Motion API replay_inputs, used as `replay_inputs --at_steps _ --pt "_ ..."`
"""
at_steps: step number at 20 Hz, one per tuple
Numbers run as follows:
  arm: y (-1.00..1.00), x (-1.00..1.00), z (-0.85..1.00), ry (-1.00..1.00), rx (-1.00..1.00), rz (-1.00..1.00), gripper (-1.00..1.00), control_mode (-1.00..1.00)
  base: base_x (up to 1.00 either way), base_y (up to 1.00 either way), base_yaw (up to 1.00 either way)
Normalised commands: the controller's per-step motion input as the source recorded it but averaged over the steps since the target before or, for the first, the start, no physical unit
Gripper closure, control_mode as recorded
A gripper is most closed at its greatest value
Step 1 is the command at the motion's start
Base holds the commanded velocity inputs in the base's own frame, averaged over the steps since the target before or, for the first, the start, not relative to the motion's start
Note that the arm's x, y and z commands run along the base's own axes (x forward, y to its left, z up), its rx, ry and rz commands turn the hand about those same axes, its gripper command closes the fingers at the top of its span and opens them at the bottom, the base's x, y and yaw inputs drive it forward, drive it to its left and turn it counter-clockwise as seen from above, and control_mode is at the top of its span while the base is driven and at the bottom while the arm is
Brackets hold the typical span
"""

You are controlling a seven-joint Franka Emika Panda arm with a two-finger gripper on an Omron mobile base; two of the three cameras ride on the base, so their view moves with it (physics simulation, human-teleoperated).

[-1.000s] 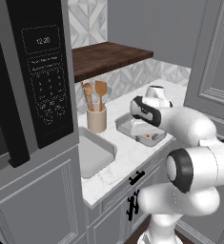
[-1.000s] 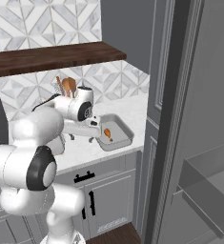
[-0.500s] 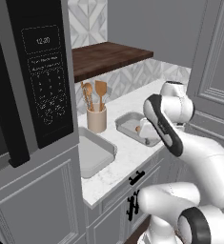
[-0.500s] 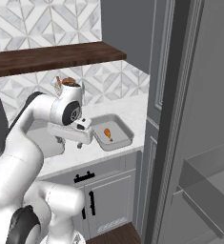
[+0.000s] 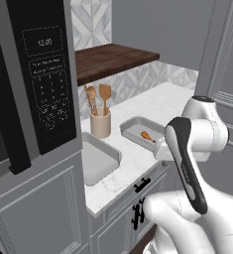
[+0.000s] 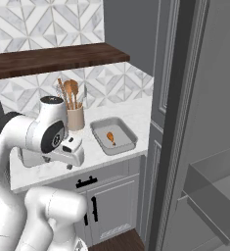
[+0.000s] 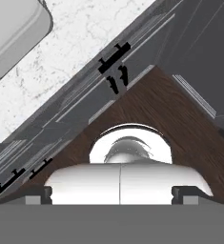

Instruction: Place one eggplant and one chicken drumstick in each tupperware on the nearby counter, to pack two identical lunches.

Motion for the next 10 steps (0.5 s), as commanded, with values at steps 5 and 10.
replay_inputs --at_steps 5,10 --pt "-0.01 -0.15 0.00 -0.01 0.00 0.01 -1.00 -1.00 0.00 0.00 0.00" --pt "0.03 -0.17 -0.01 0.01 0.01 0.00 -1.00 1.00 -0.20 0.05 0.00"
